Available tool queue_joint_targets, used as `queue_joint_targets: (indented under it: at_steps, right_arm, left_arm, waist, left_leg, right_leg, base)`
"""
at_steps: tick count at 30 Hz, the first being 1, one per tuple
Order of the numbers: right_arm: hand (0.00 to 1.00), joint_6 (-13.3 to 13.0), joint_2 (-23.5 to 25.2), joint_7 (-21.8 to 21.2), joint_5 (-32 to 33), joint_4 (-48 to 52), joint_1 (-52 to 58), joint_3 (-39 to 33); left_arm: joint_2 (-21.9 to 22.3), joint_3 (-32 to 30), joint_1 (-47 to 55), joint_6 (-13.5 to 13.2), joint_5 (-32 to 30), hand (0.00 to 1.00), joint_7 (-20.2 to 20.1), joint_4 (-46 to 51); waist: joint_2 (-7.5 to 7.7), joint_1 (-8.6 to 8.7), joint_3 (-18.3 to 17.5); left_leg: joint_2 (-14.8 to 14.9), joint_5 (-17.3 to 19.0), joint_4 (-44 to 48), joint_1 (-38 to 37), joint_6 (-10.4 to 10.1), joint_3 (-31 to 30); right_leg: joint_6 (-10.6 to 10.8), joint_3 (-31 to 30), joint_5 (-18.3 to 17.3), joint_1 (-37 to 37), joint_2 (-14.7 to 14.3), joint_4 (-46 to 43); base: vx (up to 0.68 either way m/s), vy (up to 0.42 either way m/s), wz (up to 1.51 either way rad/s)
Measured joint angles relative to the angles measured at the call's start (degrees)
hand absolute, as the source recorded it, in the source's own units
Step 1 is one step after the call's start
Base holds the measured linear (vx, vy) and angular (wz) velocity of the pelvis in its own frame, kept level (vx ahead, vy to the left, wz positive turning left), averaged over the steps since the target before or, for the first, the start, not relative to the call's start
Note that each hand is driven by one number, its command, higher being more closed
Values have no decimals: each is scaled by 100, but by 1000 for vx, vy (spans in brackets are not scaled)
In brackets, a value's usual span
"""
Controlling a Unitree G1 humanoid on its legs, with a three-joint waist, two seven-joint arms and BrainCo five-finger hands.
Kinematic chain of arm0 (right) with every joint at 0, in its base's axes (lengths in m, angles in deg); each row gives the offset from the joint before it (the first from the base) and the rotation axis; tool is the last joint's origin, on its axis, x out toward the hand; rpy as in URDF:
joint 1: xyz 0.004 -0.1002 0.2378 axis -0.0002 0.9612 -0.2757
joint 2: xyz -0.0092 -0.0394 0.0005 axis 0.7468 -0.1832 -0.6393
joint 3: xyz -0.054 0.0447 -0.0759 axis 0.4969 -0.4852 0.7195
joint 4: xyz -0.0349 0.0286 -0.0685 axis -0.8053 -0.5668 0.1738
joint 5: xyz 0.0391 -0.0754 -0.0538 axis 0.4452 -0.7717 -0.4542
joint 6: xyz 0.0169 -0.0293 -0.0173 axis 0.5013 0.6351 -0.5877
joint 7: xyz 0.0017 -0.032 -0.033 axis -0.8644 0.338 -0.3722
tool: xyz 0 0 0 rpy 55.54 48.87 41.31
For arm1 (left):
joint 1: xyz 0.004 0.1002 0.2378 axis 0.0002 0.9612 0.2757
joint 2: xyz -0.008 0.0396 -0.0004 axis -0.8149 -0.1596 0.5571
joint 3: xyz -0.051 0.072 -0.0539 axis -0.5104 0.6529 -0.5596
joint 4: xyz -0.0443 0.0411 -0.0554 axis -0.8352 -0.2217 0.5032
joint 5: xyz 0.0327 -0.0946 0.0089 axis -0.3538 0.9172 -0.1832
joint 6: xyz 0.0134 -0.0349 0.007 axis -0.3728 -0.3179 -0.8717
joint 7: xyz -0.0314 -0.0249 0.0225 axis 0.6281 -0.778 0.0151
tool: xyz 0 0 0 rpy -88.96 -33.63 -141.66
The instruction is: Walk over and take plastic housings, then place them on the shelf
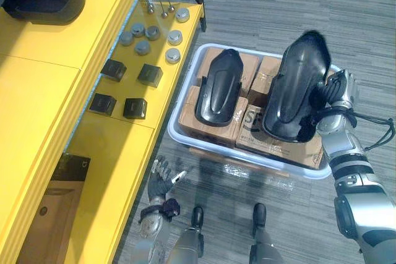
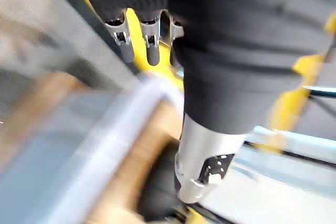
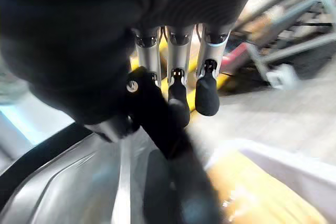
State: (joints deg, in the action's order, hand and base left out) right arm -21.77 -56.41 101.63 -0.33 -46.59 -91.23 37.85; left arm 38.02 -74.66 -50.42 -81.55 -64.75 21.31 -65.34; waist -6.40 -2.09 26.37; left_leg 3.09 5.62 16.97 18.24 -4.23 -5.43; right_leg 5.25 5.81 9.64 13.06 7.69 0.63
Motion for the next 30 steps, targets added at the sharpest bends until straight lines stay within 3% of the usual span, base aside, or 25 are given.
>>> queue_joint_targets:
  at_steps: [4, 7, 11, 16, 22, 23, 30]
  right_arm:
    - [100, -5, 197, 60, -459, 591, 79, 306]
    - [100, -2, 243, 56, -738, 998, 198, 702]
    - [100, -11, 322, 56, -849, 1427, 275, 1101]
    - [100, -61, 471, 44, -883, 1493, 348, 1560]
    - [100, -62, 589, 39, -993, 1659, 804, 1718]
    - [100, -62, 598, 32, -1070, 1740, 930, 1752]
    - [100, -61, 664, 76, -1072, 2653, 1534, 1938]
  left_arm:
    - [-295, 685, -1061, -50, 363, 0, -146, 84]
    - [-291, 1336, -1513, -15, 1366, 0, -414, -193]
    - [-323, 1763, -1848, 149, 2114, 0, -538, -689]
    - [-396, 2054, -2113, 293, 2658, 0, -609, -1034]
    - [-598, 2253, -2115, 354, 2852, 0, -582, -1158]
    - [-604, 2256, -2129, 354, 2851, 100, -547, -1217]
    - [-597, 2245, -2298, 360, 2848, 100, -37, -1515]
  waist:
    - [46, 157, -175]
    - [162, 283, -361]
    - [225, 339, -625]
    - [243, 336, -914]
    - [398, 320, -1228]
    - [421, 333, -1277]
    - [467, 327, -1495]
  left_leg:
    - [10, -136, -288, -190, -38, 36]
    - [45, -244, -588, -416, -77, 41]
    - [97, -293, -748, -567, -121, 50]
    - [107, -344, -900, -769, -134, 43]
    - [105, -431, -1063, -840, -148, -34]
    - [108, -478, -1143, -884, -159, -65]
    - [122, -760, -1537, -1028, -207, -340]
  right_leg:
    - [-28, -2, 25, -92, -4, 101]
    - [-37, 1, 32, -227, -29, 205]
    - [-39, 0, 34, -326, -74, 281]
    - [-40, 5, 33, -488, -78, 320]
    - [-58, 114, 45, -566, -82, 406]
    - [-60, 150, 44, -593, -85, 408]
    - [-86, 455, 25, -729, -90, 415]
  base:
    - [9, -2, -1]
    - [64, -15, -2]
    - [34, -10, -2]
    - [6, 3, 1]
    - [-15, -6, 7]
    - [-14, -13, 10]
    - [-14, -17, 21]
